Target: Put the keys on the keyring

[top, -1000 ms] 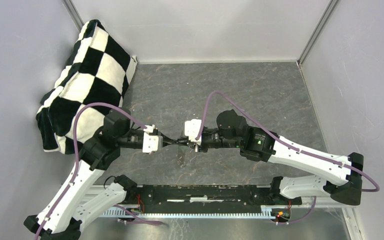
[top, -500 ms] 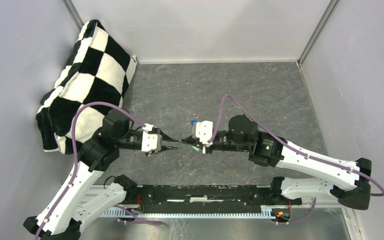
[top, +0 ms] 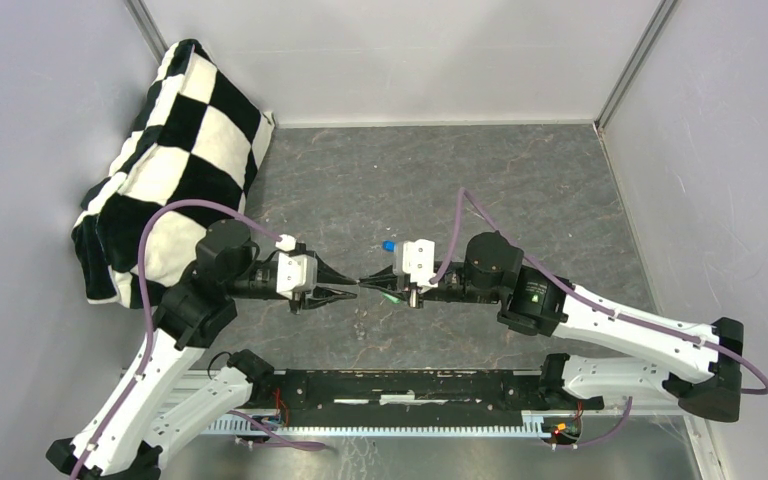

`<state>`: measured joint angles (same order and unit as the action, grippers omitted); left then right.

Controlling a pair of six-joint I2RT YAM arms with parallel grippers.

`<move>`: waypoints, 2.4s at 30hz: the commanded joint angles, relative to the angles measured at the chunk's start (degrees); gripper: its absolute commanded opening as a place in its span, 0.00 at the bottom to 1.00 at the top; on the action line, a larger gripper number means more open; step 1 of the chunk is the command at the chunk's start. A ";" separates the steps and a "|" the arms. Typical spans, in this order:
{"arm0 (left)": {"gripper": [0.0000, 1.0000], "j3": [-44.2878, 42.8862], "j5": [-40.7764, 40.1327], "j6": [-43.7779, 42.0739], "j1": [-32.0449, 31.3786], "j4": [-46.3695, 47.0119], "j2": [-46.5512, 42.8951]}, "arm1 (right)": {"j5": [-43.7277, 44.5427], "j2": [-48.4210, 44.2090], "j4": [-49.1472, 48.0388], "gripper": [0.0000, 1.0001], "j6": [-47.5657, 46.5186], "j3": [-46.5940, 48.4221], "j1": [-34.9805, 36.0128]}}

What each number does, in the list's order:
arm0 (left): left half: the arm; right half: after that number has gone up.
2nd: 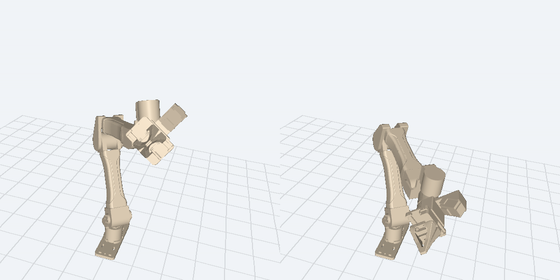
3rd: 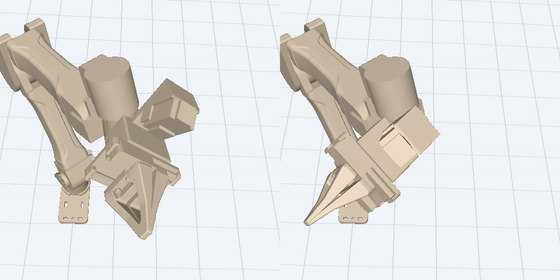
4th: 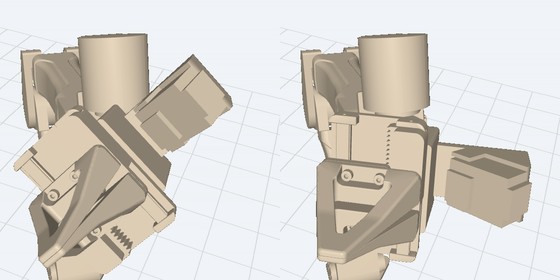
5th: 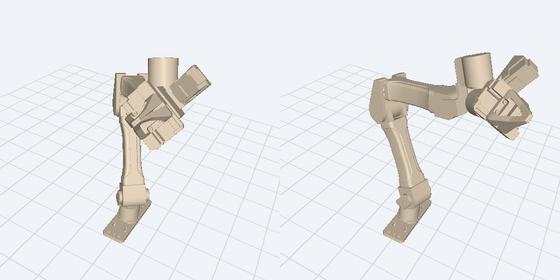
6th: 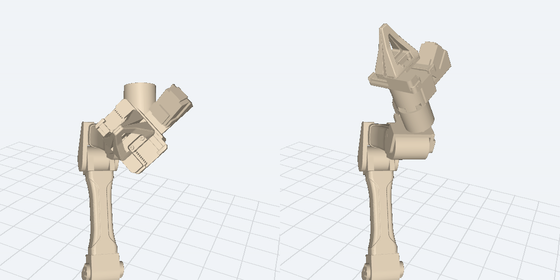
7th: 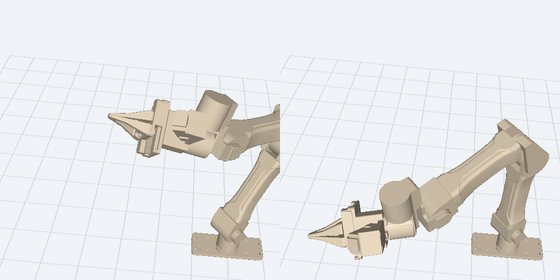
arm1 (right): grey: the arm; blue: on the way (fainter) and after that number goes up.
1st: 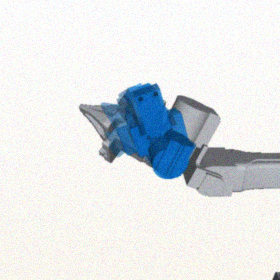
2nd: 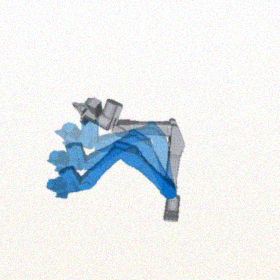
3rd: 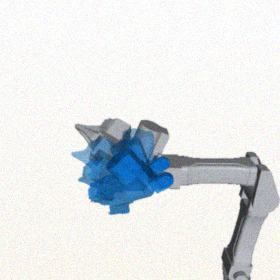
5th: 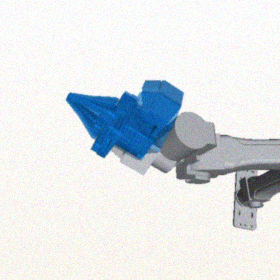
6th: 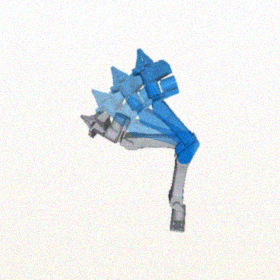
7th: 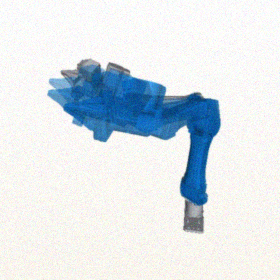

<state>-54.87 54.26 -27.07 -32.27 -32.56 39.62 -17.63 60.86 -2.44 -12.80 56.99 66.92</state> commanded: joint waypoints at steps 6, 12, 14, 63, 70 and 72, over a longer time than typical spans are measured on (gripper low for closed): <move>0.32 -0.68 1.28 4.23 -0.25 3.37 -0.02 | -2.87 1.67 -1.00 0.01 0.23 2.58 -0.03; 0.41 -0.58 -2.04 3.87 -0.25 3.06 -0.02 | -3.77 2.52 0.94 0.01 -0.46 3.74 -0.03; 0.43 -0.67 -3.09 3.18 -0.25 2.70 -0.21 | -3.71 2.37 1.29 0.01 -0.61 3.69 -0.07; 0.21 1.90 -3.46 3.41 -0.25 -1.26 -1.85 | 0.35 -0.21 -3.29 0.01 0.80 0.49 -0.04; 0.21 2.67 -1.98 7.65 -0.25 3.06 -2.29 | -0.45 0.55 -3.62 0.01 1.02 0.57 -0.01; 0.23 2.71 -0.01 8.69 -0.25 3.81 -1.63 | -0.65 0.92 -3.64 0.01 1.11 0.75 -0.05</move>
<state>-52.40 51.29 -22.65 -32.29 -32.56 37.63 -18.15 62.50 -2.26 -12.21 57.28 66.76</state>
